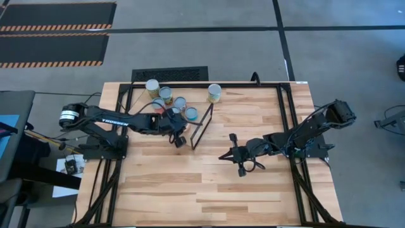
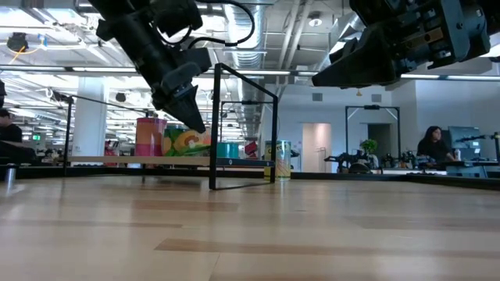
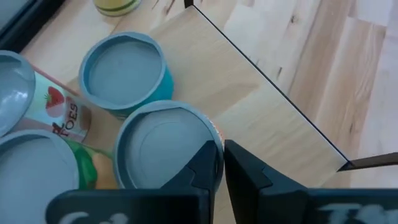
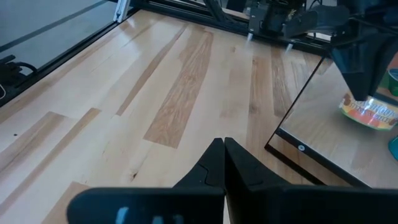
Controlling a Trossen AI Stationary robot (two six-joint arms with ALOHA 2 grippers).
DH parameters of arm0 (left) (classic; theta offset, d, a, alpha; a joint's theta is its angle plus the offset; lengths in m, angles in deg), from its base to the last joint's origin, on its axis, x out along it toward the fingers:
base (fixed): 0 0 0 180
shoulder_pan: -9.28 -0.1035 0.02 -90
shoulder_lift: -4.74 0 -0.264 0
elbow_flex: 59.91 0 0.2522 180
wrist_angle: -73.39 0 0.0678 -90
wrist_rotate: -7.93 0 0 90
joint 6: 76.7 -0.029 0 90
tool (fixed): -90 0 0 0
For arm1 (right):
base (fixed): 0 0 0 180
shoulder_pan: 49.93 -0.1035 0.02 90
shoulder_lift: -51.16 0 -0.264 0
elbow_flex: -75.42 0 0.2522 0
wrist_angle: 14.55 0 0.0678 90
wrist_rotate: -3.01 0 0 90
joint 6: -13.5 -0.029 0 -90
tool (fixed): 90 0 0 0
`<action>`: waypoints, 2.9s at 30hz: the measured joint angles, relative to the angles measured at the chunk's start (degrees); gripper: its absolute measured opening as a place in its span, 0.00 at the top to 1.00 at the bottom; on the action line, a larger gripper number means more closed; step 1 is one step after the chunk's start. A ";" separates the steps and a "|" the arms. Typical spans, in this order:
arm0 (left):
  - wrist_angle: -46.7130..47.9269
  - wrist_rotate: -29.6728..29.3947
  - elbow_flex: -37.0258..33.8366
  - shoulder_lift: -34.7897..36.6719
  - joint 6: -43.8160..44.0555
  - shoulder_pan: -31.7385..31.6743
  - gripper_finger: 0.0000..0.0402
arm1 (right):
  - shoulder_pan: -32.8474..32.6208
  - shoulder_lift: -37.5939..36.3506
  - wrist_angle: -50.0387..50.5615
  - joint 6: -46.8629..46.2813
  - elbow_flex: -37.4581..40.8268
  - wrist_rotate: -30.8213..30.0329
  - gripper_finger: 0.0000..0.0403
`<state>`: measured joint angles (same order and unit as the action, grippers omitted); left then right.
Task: Pick and place cans onto a shelf
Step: Put the canned mushroom on the shelf, then put the canned carrots on the shelf
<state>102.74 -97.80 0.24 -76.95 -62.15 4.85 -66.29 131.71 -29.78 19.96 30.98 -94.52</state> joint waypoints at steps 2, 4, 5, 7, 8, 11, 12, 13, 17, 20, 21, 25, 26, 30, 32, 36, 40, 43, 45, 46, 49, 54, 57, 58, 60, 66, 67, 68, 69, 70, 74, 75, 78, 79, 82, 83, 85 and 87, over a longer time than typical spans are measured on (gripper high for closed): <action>-0.03 0.03 0.00 0.00 -0.20 -0.28 0.95 | 0.00 0.00 0.00 0.00 0.00 0.02 0.97; -0.03 -0.17 0.00 0.00 -0.93 -0.39 0.95 | 0.00 0.00 0.00 0.00 0.00 0.02 0.97; -0.05 -0.79 0.00 0.00 -1.32 -0.39 0.95 | 0.00 0.00 0.00 0.00 0.00 0.02 0.97; -0.14 -1.21 0.00 0.00 -1.50 -0.39 0.95 | 0.00 0.00 -0.02 0.00 0.00 0.02 0.97; -0.24 -1.07 0.00 0.00 -1.49 -0.39 0.95 | 0.00 0.00 -0.02 0.00 0.00 0.02 0.97; -0.74 -0.98 0.00 0.00 -1.50 -0.39 0.95 | 0.00 0.00 -0.13 0.00 0.00 0.02 0.97; -0.89 -0.80 0.00 0.00 -1.49 -0.39 0.95 | 0.00 0.00 -0.13 0.00 0.00 0.02 0.97; -1.09 -0.54 0.00 0.00 -1.48 -0.39 0.95 | 0.00 0.00 -0.13 0.00 0.00 0.02 0.97; -1.38 -0.08 0.00 0.02 -1.46 -0.39 0.95 | 0.00 0.00 -0.13 0.00 0.00 0.02 0.97; -1.38 -0.08 0.00 0.02 -1.45 -0.39 0.95 | 0.00 0.00 -0.13 0.00 0.00 0.02 0.97; -1.39 -0.08 0.00 0.02 -1.45 -0.39 0.95 | 0.00 0.00 -0.13 0.00 0.00 0.02 0.97; -1.36 -0.05 0.00 0.02 -1.43 -0.39 0.95 | 0.00 0.00 -0.13 0.00 0.00 0.02 0.97; -1.34 -0.05 0.00 0.02 -1.43 -0.39 0.95 | 0.00 0.00 -0.15 0.00 0.00 0.04 0.97; -1.19 0.12 0.00 0.02 -1.41 -0.39 0.95 | 0.00 0.00 -0.14 0.00 0.00 0.04 0.97; -0.89 0.12 0.00 0.02 -1.37 -0.39 0.95 | 0.00 0.00 -0.15 0.00 0.00 0.05 0.97; -0.74 0.12 0.00 0.02 -1.33 -0.39 0.95 | 0.00 0.00 -0.15 0.00 0.00 0.05 0.97; -0.38 0.39 0.00 0.02 -1.35 -0.39 0.95 | 0.00 0.00 -0.15 -0.02 0.00 0.05 0.97; -0.63 1.52 0.11 -0.91 -1.27 -0.39 0.95 | -0.02 0.00 -0.15 0.00 0.00 0.06 0.97; -0.34 1.62 0.10 -1.89 -1.24 -0.31 0.95 | -0.02 0.00 -0.15 -0.01 0.00 0.07 0.97; -1.22 1.61 0.15 -2.60 -1.25 -0.15 0.95 | -0.03 0.00 -0.13 -0.02 -0.01 0.07 0.97; -1.52 1.54 0.08 -3.48 -1.30 0.19 0.95 | -0.17 0.00 -0.30 -0.04 -0.04 0.09 0.97; -1.35 1.54 0.09 -3.63 -1.39 0.39 0.86 | -0.15 0.00 -0.12 -0.04 -0.07 0.09 0.97; -0.92 1.54 0.09 -3.46 -1.41 0.37 0.77 | -0.15 0.00 -0.15 -0.02 -0.07 0.09 0.97; -0.92 1.54 0.09 -3.43 -1.43 0.37 0.75 | -0.15 0.00 -0.11 -0.02 -0.07 0.09 0.97; -0.71 1.54 0.05 -3.04 -1.66 0.37 0.71 | -0.15 0.00 -0.15 -0.03 -0.07 0.09 0.97; 0.77 1.10 1.10 -0.67 -3.10 0.37 0.65 | -0.15 0.00 -0.15 -0.02 -0.07 0.09 0.97; 1.35 0.82 1.45 -0.14 -3.46 0.38 0.65 | -0.15 0.00 -0.15 -0.02 -0.07 0.09 0.97; 1.63 0.59 1.76 0.37 -3.82 0.50 0.66 | -0.15 0.00 -0.15 -0.02 -0.07 0.09 0.97; 1.86 0.15 1.93 0.92 -4.00 0.70 0.66 | -0.15 0.00 -0.13 -0.02 -0.07 0.09 0.97; 1.90 -0.46 1.95 1.51 -4.06 1.02 0.66 | -0.15 0.00 -0.13 -0.02 -0.07 0.09 0.97; 1.56 -5.20 1.95 4.70 -4.93 4.62 0.71 | -0.15 0.00 -0.03 -0.02 -0.07 0.09 0.97; 1.55 -7.17 1.91 5.70 -4.91 6.13 0.73 | -0.15 0.00 0.04 0.00 -0.07 0.09 0.97; -0.98 -10.88 -0.10 8.53 -3.71 10.52 0.79 | -0.15 0.00 0.03 0.09 -0.07 0.09 0.97; -2.03 -10.98 -1.21 9.29 -3.15 11.88 0.82 | -0.15 0.00 -0.03 0.44 -0.07 0.09 0.97; -8.11 -10.64 -6.01 11.48 -1.90 15.89 0.91 | -0.15 0.00 -0.84 0.94 -0.07 0.09 0.97; -10.77 -10.33 -8.04 12.25 -1.53 17.10 0.94 | -0.05 0.00 -1.38 0.94 -0.07 0.09 0.97; -16.49 -9.90 -12.29 13.46 -0.52 19.15 0.98 | 0.27 0.27 -3.38 1.09 -0.07 0.09 0.97; -23.34 -8.95 -16.51 14.47 -0.31 20.80 0.99 | 0.46 0.42 -5.31 1.58 0.04 0.07 0.97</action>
<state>79.39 -106.75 -16.27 -62.47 -62.46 25.65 -65.83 132.13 -35.10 21.54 31.02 -94.44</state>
